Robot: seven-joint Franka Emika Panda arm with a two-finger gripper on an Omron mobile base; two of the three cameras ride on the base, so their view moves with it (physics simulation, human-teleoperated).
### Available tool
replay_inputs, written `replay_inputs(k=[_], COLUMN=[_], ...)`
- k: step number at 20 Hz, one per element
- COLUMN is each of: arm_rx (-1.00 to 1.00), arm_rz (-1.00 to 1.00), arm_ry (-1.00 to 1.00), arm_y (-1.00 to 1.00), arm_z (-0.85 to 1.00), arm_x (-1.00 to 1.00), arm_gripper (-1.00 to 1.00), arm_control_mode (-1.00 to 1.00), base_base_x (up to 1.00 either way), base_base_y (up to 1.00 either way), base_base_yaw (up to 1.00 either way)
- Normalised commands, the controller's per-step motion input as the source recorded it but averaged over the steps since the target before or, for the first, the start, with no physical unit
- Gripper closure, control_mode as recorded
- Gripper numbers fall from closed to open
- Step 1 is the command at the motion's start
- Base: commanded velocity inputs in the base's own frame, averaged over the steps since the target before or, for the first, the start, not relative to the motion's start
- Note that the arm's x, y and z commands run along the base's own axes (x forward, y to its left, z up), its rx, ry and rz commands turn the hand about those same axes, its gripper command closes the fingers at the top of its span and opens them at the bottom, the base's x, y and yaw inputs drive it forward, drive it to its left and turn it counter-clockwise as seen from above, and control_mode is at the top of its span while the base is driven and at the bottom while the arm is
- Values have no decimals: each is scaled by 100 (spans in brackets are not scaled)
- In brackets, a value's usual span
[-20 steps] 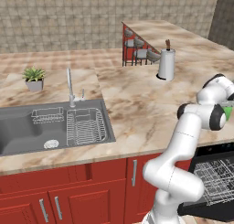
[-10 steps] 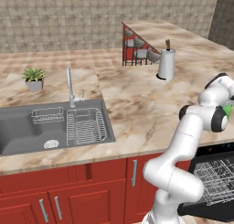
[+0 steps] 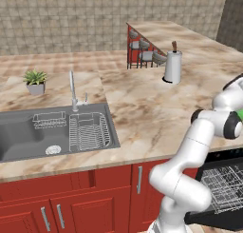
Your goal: Pick up the cup and bowl from the counter, place them in the dishwasher, and close the dishwasher door.
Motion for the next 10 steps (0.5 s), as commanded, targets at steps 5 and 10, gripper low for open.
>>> replay_inputs(k=[5, 10], arm_rx=[0, -2], arm_rz=[0, 0], arm_ry=[-25, -20], arm_y=[15, 63], arm_z=[49, 2], arm_x=[-70, -60], arm_gripper=[100, 100], arm_control_mode=[-100, -100], base_base_x=[0, 0], base_base_y=[0, 0], base_base_yaw=[0, 0])
